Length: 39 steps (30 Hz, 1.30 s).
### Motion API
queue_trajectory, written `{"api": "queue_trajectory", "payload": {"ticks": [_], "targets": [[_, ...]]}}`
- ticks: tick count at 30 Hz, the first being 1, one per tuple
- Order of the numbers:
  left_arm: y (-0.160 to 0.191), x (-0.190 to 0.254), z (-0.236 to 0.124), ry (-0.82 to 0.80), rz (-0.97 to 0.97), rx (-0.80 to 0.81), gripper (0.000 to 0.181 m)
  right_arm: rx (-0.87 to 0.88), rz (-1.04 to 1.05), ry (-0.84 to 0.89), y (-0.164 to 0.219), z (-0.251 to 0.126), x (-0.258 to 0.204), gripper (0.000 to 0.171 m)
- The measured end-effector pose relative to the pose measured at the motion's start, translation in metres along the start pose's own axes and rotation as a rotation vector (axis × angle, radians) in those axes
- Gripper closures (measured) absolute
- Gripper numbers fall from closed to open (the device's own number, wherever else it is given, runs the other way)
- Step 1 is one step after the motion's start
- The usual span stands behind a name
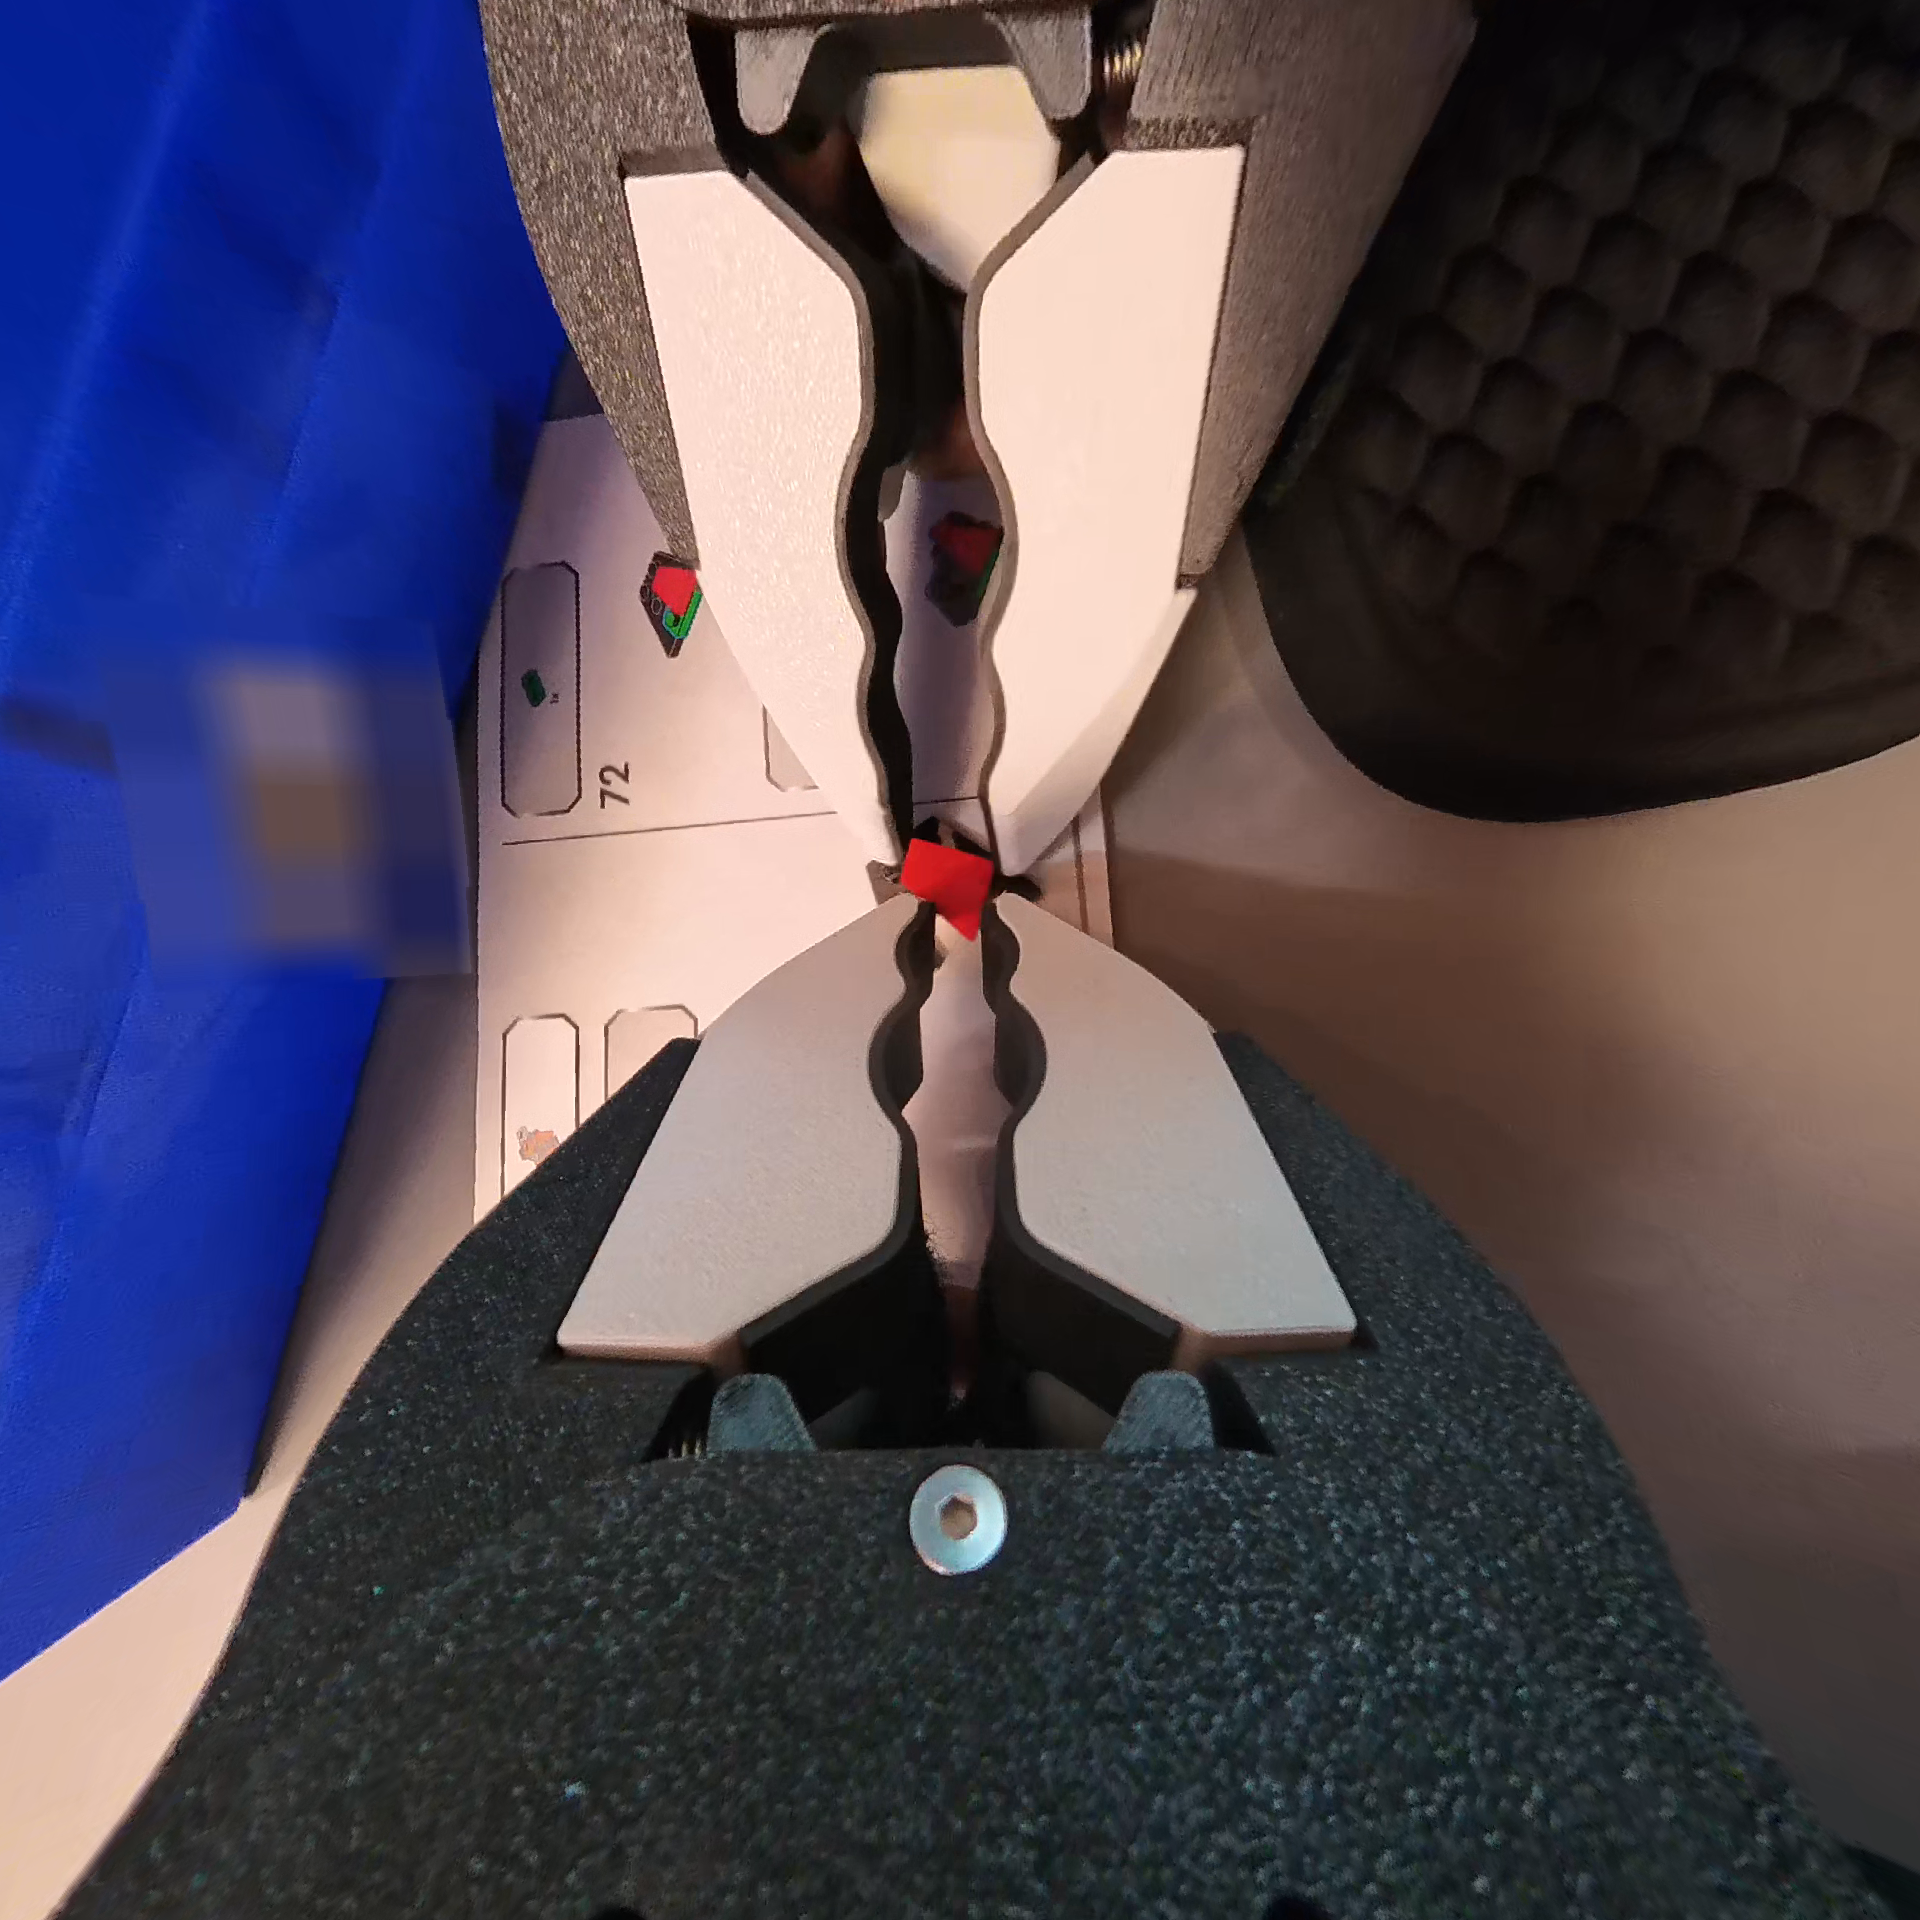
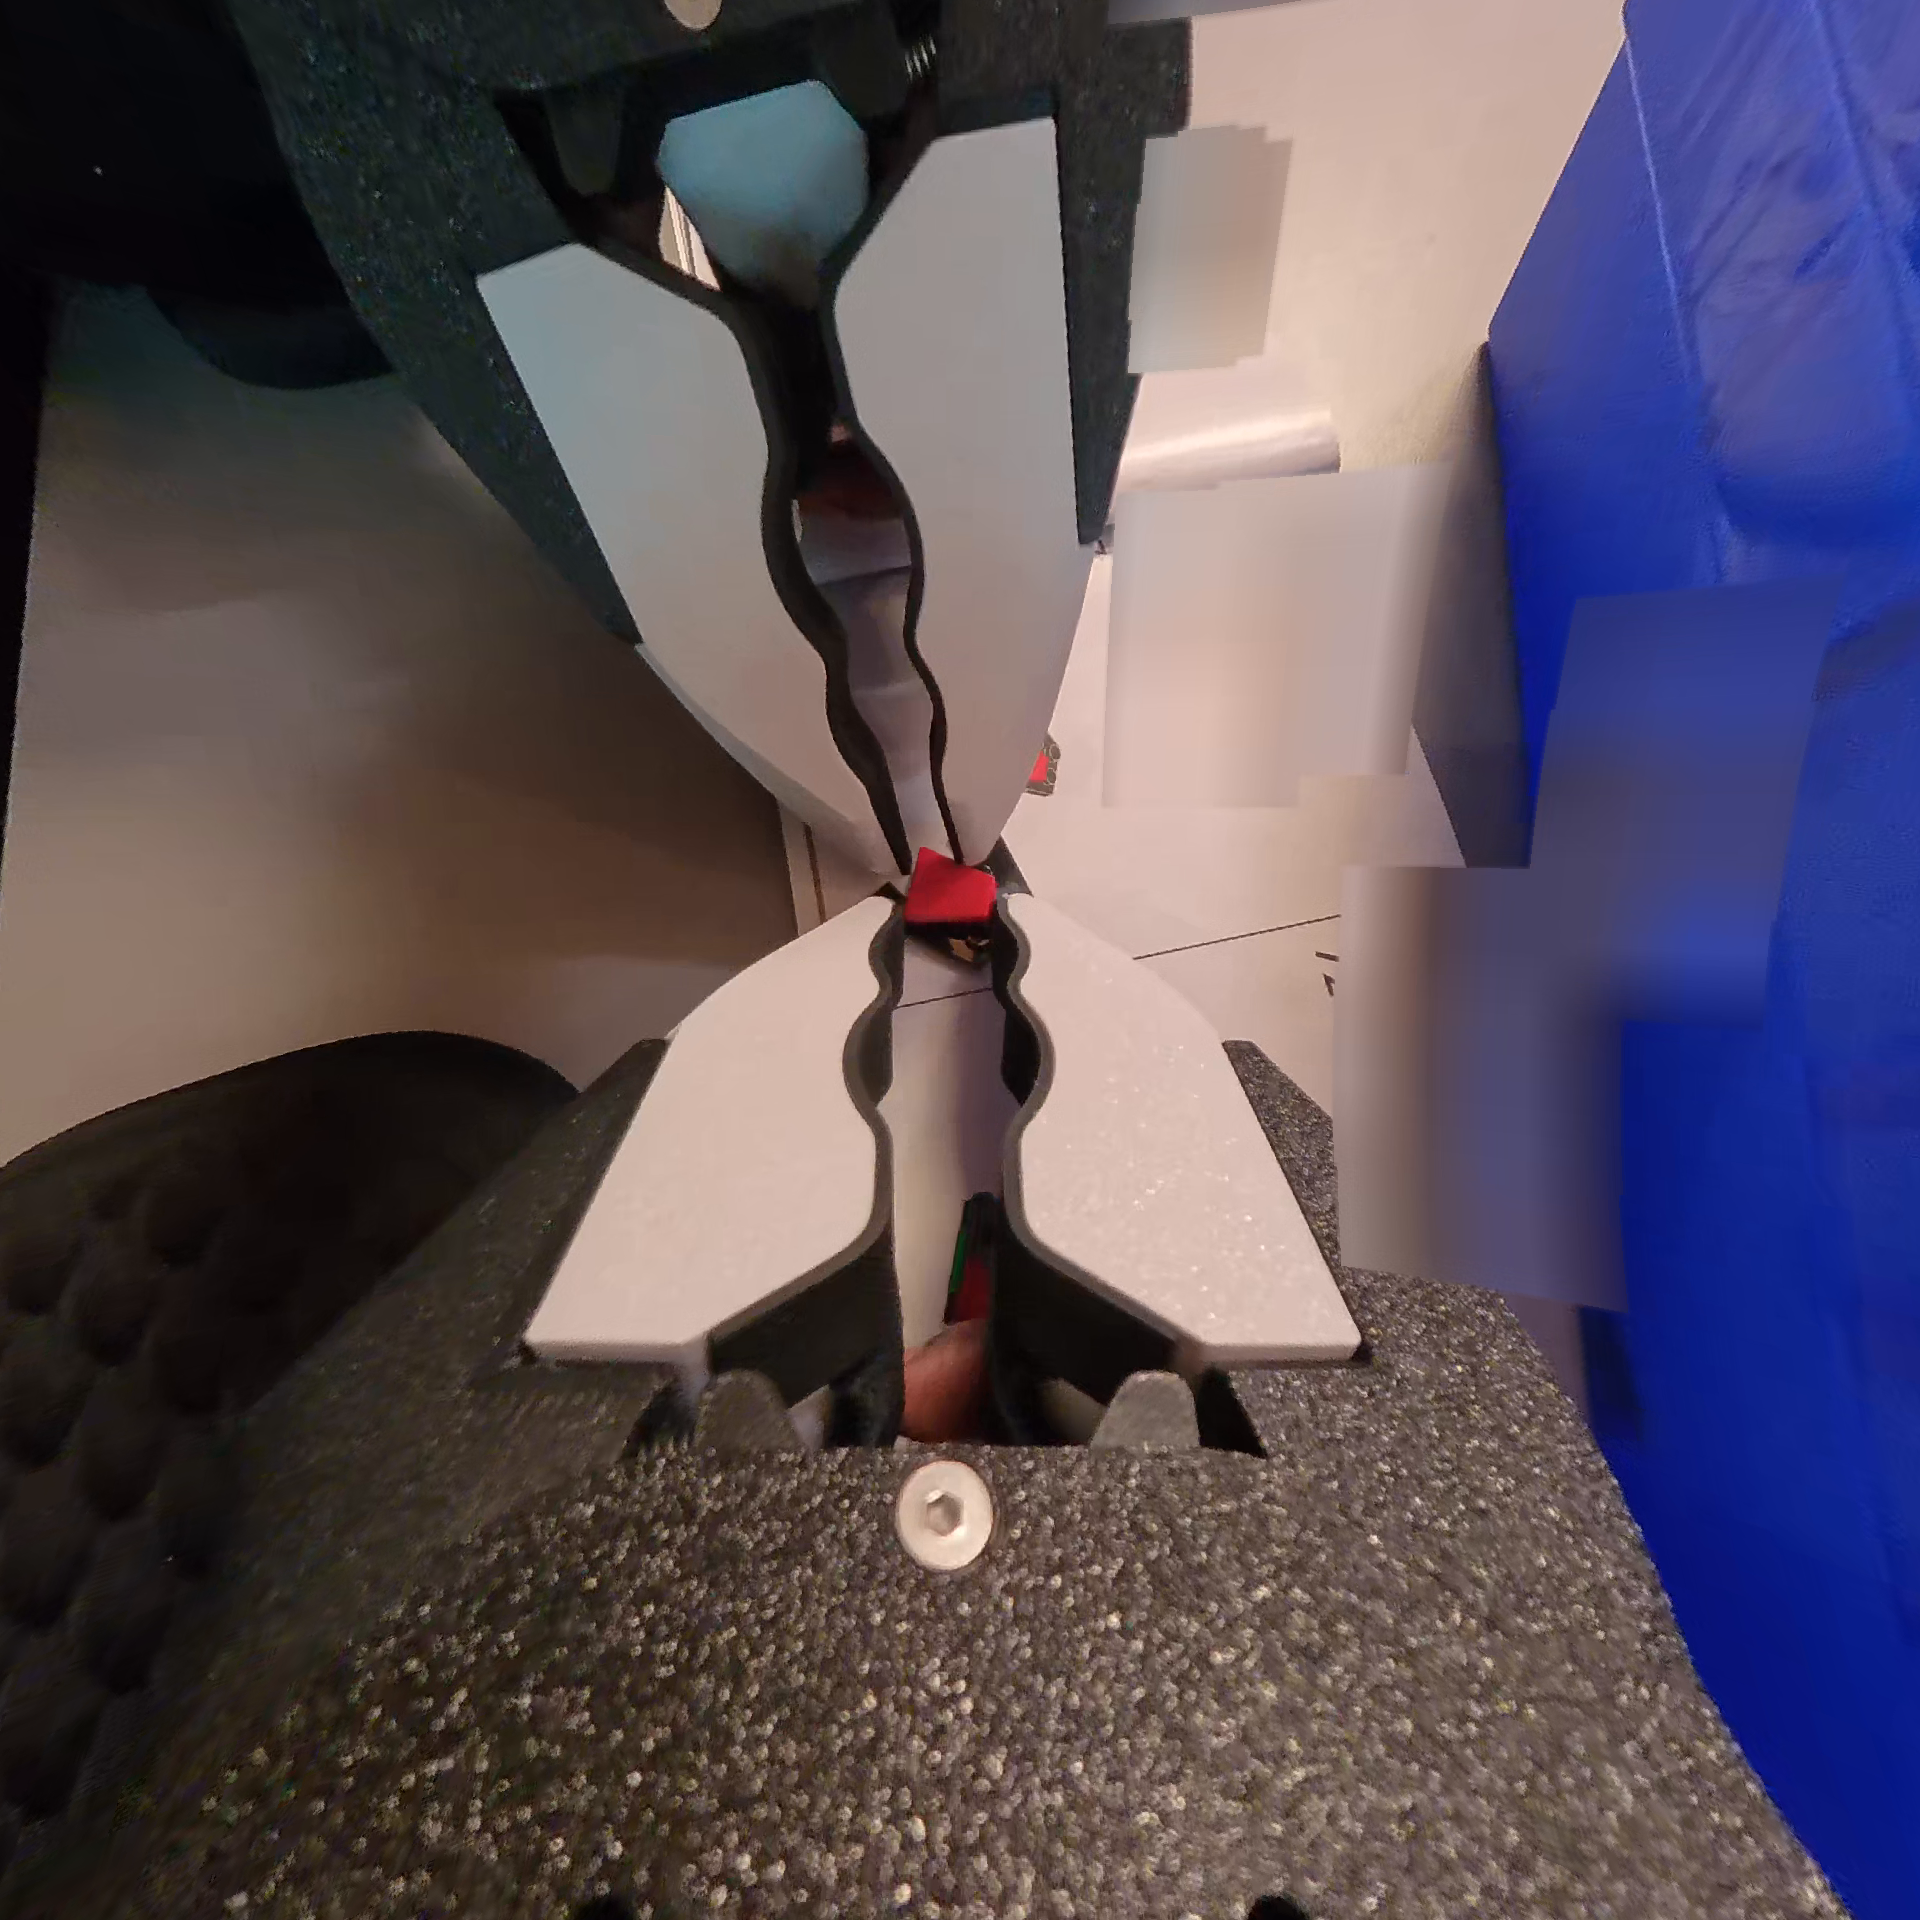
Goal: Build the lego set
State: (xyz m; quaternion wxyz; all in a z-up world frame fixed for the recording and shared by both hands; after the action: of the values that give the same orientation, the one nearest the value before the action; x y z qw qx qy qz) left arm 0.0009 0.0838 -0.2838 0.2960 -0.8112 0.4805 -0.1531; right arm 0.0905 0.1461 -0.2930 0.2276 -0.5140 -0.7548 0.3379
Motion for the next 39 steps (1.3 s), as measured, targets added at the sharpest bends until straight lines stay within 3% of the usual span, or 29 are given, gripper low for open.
{"api": "queue_trajectory", "payload": {"ticks": [14, 19, 39], "targets": [[-0.002, -0.002, -0.001, -0.013, 0.031, 0.0, 0.177, -0.08, -0.03, 0.04, -0.003, -0.007, -0.008, 0.153], [-0.002, -0.001, 0.0, -0.012, 0.032, 0.001, 0.177, 0.002, -0.03, 0.089, -0.009, -0.011, -0.003, 0.171], [-0.002, -0.001, 0.0, 0.008, 0.013, 0.031, 0.181, -0.081, -0.016, 0.057, -0.006, -0.001, -0.005, 0.171]]}}
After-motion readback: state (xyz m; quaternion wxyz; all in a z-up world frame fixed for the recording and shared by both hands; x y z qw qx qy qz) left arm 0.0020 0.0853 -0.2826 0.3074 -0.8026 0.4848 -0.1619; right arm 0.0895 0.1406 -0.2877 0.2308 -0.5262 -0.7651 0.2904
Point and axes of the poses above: each gripper's, where its closed fingertips meet, z out along the fingers, y out of its underside, x = y × z across the jaws, the point moved 8 cm from there along -z, back along the fingers, and after that the axes turned 4 degrees about y, right-handed, at the moved point
